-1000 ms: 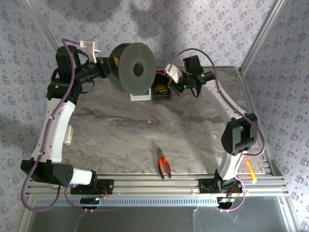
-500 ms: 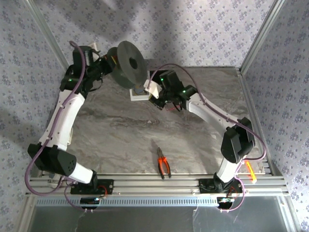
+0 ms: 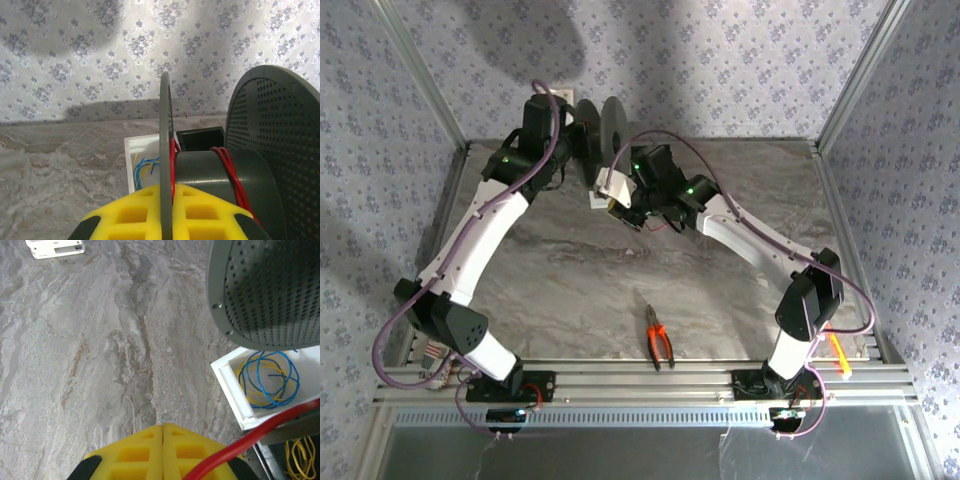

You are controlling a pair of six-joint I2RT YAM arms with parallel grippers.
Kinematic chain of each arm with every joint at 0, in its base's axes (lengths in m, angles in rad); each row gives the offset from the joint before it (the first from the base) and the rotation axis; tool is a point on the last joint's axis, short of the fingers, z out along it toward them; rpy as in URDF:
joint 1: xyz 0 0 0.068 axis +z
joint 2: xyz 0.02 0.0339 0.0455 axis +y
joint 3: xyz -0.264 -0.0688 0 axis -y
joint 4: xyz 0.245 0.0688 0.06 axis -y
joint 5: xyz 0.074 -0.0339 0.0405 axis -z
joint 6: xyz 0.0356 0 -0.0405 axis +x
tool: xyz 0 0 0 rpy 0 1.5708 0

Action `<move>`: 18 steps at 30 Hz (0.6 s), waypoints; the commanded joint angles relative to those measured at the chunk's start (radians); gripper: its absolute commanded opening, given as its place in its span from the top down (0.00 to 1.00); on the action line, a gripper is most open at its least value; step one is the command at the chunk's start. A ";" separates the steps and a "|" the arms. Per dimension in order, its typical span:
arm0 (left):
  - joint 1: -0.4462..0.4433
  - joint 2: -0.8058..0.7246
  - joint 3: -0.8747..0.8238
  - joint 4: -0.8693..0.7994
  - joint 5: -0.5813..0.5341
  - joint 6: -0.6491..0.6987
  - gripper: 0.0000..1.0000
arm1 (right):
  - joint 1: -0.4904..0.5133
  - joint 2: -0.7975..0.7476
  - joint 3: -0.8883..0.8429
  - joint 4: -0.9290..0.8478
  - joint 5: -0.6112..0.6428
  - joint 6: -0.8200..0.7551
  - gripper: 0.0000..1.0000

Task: Wrap the cables

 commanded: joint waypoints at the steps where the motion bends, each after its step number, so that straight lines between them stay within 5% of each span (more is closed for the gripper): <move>1: 0.038 -0.013 0.022 0.125 -0.101 0.057 1.00 | -0.009 0.004 -0.007 -0.053 -0.113 0.023 1.00; 12: 0.152 -0.074 0.067 0.127 0.200 -0.150 1.00 | -0.109 -0.002 -0.199 0.118 -0.352 0.156 0.80; 18: 0.162 -0.083 0.079 0.126 0.239 -0.177 1.00 | -0.137 0.010 -0.229 0.151 -0.415 0.185 0.71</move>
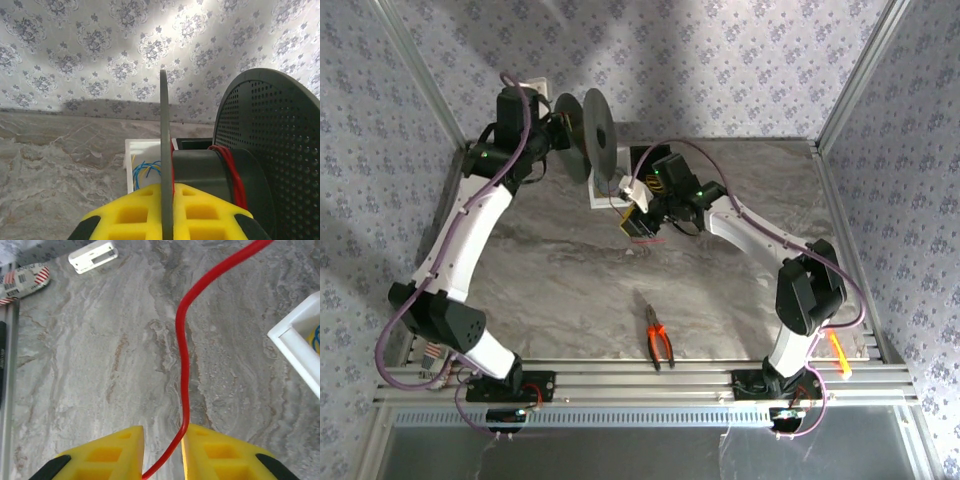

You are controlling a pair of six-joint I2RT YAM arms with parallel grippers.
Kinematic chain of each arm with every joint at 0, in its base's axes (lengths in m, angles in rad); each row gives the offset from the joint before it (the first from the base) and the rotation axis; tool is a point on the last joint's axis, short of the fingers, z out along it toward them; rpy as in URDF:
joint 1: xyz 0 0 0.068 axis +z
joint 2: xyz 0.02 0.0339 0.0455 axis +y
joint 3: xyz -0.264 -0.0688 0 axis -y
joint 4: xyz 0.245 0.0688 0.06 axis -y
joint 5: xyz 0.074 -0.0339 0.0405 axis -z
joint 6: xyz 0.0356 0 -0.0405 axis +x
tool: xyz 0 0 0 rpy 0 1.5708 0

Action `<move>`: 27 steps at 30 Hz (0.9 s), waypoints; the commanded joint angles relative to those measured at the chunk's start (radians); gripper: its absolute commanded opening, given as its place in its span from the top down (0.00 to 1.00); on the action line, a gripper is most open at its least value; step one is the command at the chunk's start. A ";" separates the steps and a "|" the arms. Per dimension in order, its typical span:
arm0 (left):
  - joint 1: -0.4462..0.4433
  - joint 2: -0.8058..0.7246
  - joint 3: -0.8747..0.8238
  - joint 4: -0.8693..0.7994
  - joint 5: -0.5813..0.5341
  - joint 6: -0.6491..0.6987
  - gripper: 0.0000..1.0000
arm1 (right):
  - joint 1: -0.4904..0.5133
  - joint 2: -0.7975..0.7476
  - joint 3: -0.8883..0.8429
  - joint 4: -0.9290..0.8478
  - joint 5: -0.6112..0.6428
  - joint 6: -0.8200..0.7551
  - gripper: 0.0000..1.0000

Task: Wrap the cables

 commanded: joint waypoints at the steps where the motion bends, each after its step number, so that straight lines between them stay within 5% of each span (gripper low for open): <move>1: 0.004 -0.060 0.071 0.125 0.034 -0.043 1.00 | -0.007 0.007 -0.016 0.010 -0.094 0.038 0.70; 27: 0.004 -0.081 0.093 0.117 -0.004 -0.018 1.00 | -0.012 0.015 -0.098 0.040 -0.208 0.103 0.55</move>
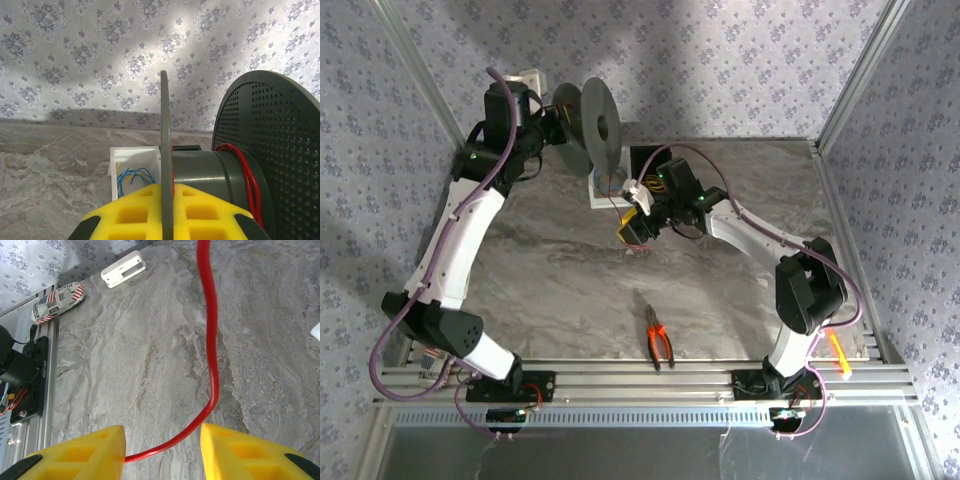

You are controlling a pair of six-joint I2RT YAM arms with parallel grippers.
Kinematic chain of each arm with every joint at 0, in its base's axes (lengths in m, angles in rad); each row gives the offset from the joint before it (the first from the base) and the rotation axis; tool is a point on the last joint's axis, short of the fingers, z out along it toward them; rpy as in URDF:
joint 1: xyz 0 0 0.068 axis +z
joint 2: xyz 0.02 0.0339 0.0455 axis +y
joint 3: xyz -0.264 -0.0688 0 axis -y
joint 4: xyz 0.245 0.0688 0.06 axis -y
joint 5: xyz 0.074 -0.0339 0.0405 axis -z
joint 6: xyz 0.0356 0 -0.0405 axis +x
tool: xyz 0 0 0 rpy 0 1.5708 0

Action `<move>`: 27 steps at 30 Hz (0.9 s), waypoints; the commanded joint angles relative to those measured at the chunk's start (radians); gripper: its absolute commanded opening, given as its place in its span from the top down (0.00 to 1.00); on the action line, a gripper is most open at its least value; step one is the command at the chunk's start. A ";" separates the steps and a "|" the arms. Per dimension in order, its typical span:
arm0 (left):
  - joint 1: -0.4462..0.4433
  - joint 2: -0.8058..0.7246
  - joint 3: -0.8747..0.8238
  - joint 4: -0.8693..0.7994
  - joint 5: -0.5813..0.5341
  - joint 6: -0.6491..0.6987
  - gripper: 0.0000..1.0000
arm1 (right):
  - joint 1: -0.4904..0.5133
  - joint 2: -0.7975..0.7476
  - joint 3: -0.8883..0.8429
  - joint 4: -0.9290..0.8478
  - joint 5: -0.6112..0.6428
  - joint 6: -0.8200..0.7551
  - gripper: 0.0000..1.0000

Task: Wrap the cables

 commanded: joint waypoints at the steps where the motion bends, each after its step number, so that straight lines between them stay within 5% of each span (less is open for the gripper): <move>1: 0.004 -0.059 0.054 0.137 -0.039 -0.001 1.00 | 0.003 0.010 -0.028 -0.049 -0.078 0.018 0.55; 9: 0.003 -0.055 0.032 0.138 -0.069 0.015 1.00 | 0.022 0.001 -0.031 -0.125 -0.222 -0.018 0.56; 15: 0.003 -0.049 0.028 0.141 -0.078 0.017 1.00 | 0.069 0.009 -0.041 -0.163 -0.262 -0.031 0.64; 27: 0.003 -0.053 0.031 0.139 -0.086 0.018 1.00 | 0.091 0.003 -0.054 -0.206 -0.275 -0.049 0.63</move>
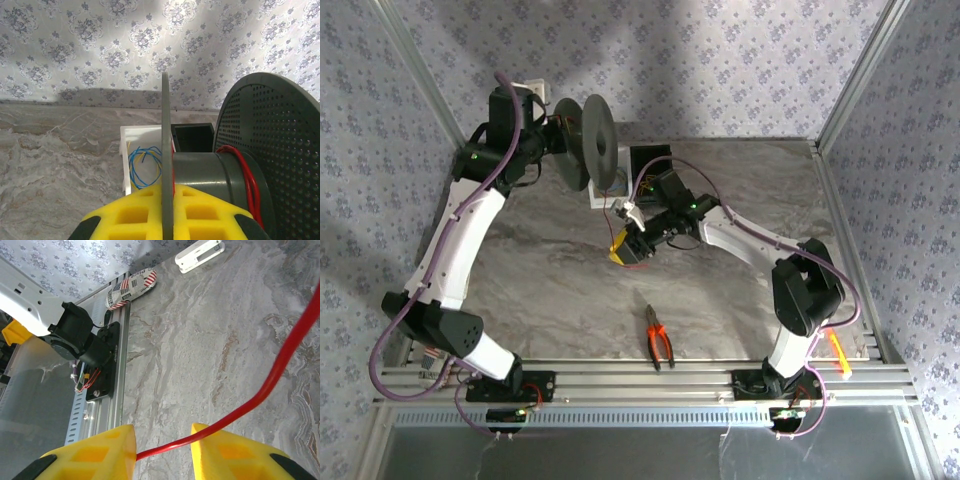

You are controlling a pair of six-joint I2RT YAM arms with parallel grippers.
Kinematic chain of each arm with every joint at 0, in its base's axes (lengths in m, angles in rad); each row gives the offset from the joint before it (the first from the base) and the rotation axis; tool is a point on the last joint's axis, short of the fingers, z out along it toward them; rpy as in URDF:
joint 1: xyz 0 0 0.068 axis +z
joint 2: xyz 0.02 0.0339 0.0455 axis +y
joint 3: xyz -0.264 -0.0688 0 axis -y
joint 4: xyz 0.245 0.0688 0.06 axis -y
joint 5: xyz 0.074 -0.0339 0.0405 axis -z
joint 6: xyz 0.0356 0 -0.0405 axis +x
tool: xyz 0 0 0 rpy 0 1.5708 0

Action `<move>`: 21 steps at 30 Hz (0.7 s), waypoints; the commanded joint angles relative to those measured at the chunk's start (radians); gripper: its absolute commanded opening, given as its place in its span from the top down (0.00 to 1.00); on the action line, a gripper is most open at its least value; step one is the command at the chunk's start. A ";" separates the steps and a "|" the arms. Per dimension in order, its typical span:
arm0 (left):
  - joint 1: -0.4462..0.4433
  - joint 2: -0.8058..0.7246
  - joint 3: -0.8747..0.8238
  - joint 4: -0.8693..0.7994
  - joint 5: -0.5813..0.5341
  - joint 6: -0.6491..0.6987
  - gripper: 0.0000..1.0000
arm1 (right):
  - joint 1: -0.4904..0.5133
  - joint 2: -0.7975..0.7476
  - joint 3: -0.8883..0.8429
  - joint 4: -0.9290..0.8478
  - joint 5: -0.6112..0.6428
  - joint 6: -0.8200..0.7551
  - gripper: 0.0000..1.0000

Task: Wrap the cables

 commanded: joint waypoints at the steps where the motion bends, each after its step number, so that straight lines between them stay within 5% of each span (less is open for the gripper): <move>1: 0.008 -0.055 0.032 0.228 -0.077 -0.015 1.00 | 0.031 0.001 -0.036 -0.122 -0.067 -0.032 0.62; 11: 0.008 -0.058 0.037 0.236 -0.078 -0.019 1.00 | 0.039 -0.011 -0.082 -0.111 -0.072 -0.023 0.61; 18: 0.008 -0.056 0.040 0.234 -0.062 -0.021 1.00 | 0.021 -0.016 -0.084 -0.096 -0.052 -0.014 0.76; 21: 0.008 -0.056 0.039 0.232 -0.052 -0.022 1.00 | 0.003 -0.019 -0.075 -0.110 -0.047 -0.021 0.91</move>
